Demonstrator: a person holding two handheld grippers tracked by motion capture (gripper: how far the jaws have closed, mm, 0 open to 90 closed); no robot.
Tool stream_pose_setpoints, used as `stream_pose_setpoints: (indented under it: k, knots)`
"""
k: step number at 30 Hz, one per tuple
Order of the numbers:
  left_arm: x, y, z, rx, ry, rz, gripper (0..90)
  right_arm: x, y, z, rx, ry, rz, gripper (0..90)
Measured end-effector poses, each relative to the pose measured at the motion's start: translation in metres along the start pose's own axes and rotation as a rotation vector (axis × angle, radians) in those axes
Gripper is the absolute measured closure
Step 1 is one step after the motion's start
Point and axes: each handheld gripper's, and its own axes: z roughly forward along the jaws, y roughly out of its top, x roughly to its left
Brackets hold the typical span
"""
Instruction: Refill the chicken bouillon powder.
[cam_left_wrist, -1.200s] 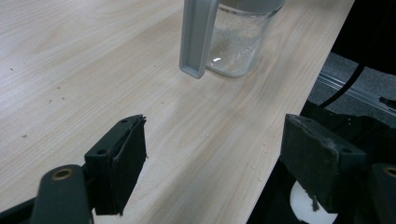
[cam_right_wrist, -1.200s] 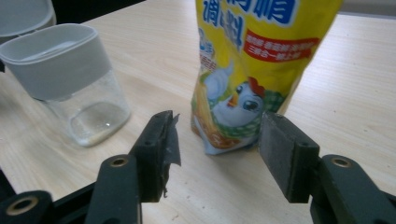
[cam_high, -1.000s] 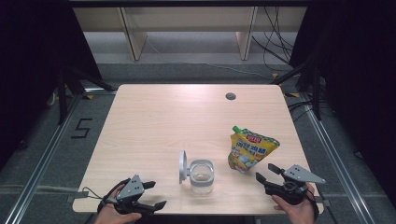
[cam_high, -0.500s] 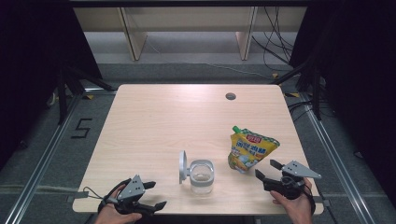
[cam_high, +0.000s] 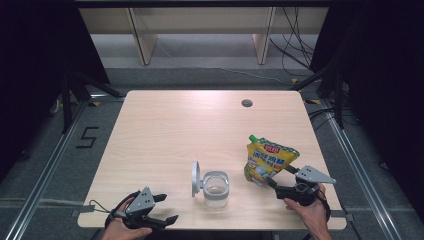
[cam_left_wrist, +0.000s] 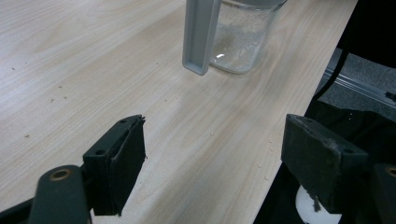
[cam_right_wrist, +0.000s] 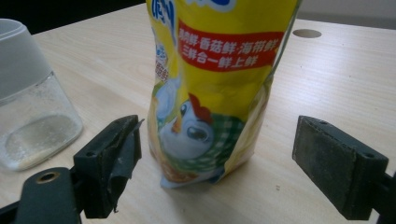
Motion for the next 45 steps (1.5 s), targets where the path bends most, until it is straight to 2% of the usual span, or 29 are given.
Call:
stream_pose_setpoints:
  k: [2, 4, 5, 6, 7, 8, 11, 12, 13, 14, 15, 16, 17, 18, 19, 20, 21, 22, 23, 27, 29, 32, 33, 34, 35, 41, 43, 44, 45]
  knots:
    - [0.000, 0.001, -0.001, 0.012, 0.002, -0.007, 21.2, 0.000, 0.001, 0.003, -0.019, 0.005, 0.004, 15.8]
    - [-0.002, 0.000, 0.000, -0.003, 0.002, -0.029, 21.2, 0.003, 0.003, 0.004, -0.031, 0.022, 0.006, 15.8]
    - [0.000, 0.000, -0.001, 0.009, 0.010, -0.015, 21.2, 0.003, 0.004, 0.007, -0.054, 0.026, -0.001, 15.8]
    - [-0.001, 0.000, 0.001, -0.013, 0.003, -0.019, 21.2, 0.002, 0.006, 0.007, -0.041, 0.029, -0.024, 15.8]
    - [-0.001, 0.000, 0.001, -0.013, 0.003, -0.019, 21.2, 0.002, 0.006, 0.007, -0.041, 0.029, -0.024, 15.8]
    - [0.001, 0.000, 0.000, -0.008, 0.007, 0.004, 21.2, 0.003, 0.007, 0.012, -0.054, 0.033, -0.022, 15.8]
    - [0.001, 0.000, 0.001, -0.009, 0.007, -0.002, 21.2, 0.004, 0.009, 0.018, -0.044, 0.041, -0.010, 15.7]
    - [0.000, 0.000, 0.002, -0.015, 0.006, -0.023, 21.3, 0.004, 0.010, 0.020, -0.054, 0.046, -0.015, 15.9]
    - [0.000, 0.000, 0.002, -0.015, 0.006, -0.023, 21.2, 0.004, 0.010, 0.020, -0.054, 0.046, -0.015, 15.9]
    - [-0.002, 0.000, 0.003, -0.024, 0.002, -0.038, 21.2, 0.005, 0.010, 0.025, -0.056, 0.050, 0.004, 15.9]
    - [-0.001, 0.000, 0.001, -0.004, 0.003, -0.024, 21.2, 0.004, 0.010, 0.026, -0.052, 0.040, -0.014, 16.2]
    - [-0.001, 0.000, 0.001, -0.004, 0.003, -0.024, 21.2, 0.004, 0.010, 0.027, -0.053, 0.039, -0.007, 16.9]
    - [-0.001, -0.001, 0.003, -0.020, -0.001, -0.041, 21.3, 0.001, 0.010, 0.028, -0.068, 0.042, -0.023, 17.5]
    - [0.001, -0.001, 0.002, 0.001, 0.011, -0.013, 21.3, 0.000, 0.010, 0.028, -0.063, 0.040, -0.023, 17.9]
    - [0.001, -0.001, 0.002, 0.001, 0.011, -0.013, 21.6, 0.000, 0.010, 0.028, -0.063, 0.040, -0.023, 17.9]
    - [0.002, 0.000, 0.001, 0.010, 0.016, -0.012, 22.0, -0.003, 0.010, 0.029, -0.071, 0.015, -0.022, 18.9]
    - [0.002, 0.000, 0.001, 0.010, 0.016, -0.012, 22.1, -0.003, 0.009, 0.030, -0.081, 0.026, 0.007, 18.9]
    - [0.001, -0.001, 0.001, -0.001, 0.010, -0.024, 22.1, -0.003, 0.009, 0.030, -0.081, 0.026, 0.007, 18.9]
    - [0.001, 0.000, 0.002, 0.001, 0.012, -0.017, 22.2, -0.003, 0.009, 0.031, -0.091, 0.012, 0.010, 19.1]
    - [-0.001, 0.000, 0.002, -0.017, 0.010, -0.033, 22.2, -0.005, 0.008, 0.033, -0.107, 0.021, 0.018, 20.7]
    - [0.000, -0.001, 0.002, -0.008, 0.013, -0.022, 22.3, -0.008, 0.009, 0.035, -0.119, 0.028, -0.007, 21.1]
    - [-0.001, -0.001, 0.002, -0.021, 0.006, -0.033, 22.3, -0.007, 0.008, 0.035, -0.100, 0.015, 0.017, 21.7]
    - [-0.001, 0.000, 0.002, -0.016, 0.007, -0.029, 22.3, -0.007, 0.008, 0.035, -0.111, 0.015, 0.017, 22.1]
    - [-0.001, -0.001, 0.002, -0.023, 0.003, -0.036, 22.3, -0.009, 0.008, 0.037, -0.120, 0.036, 0.003, 22.4]
    - [-0.002, -0.001, 0.003, -0.023, -0.003, -0.047, 22.3, -0.008, 0.007, 0.037, -0.131, 0.024, 0.026, 22.4]
    - [-0.001, 0.000, 0.003, -0.014, -0.001, -0.032, 22.2, -0.009, 0.006, 0.041, -0.117, 0.039, 0.013, 22.8]
    - [-0.002, -0.001, 0.003, -0.014, -0.001, -0.036, 22.2, -0.008, 0.006, 0.043, -0.132, 0.055, 0.035, 23.5]
    - [-0.002, -0.001, 0.003, -0.020, 0.001, -0.037, 22.2, -0.010, 0.006, 0.043, -0.128, 0.051, 0.013, 24.0]
    - [0.000, 0.000, 0.002, 0.019, 0.014, -0.012, 22.2, -0.010, 0.006, 0.043, -0.123, 0.055, 0.010, 23.8]
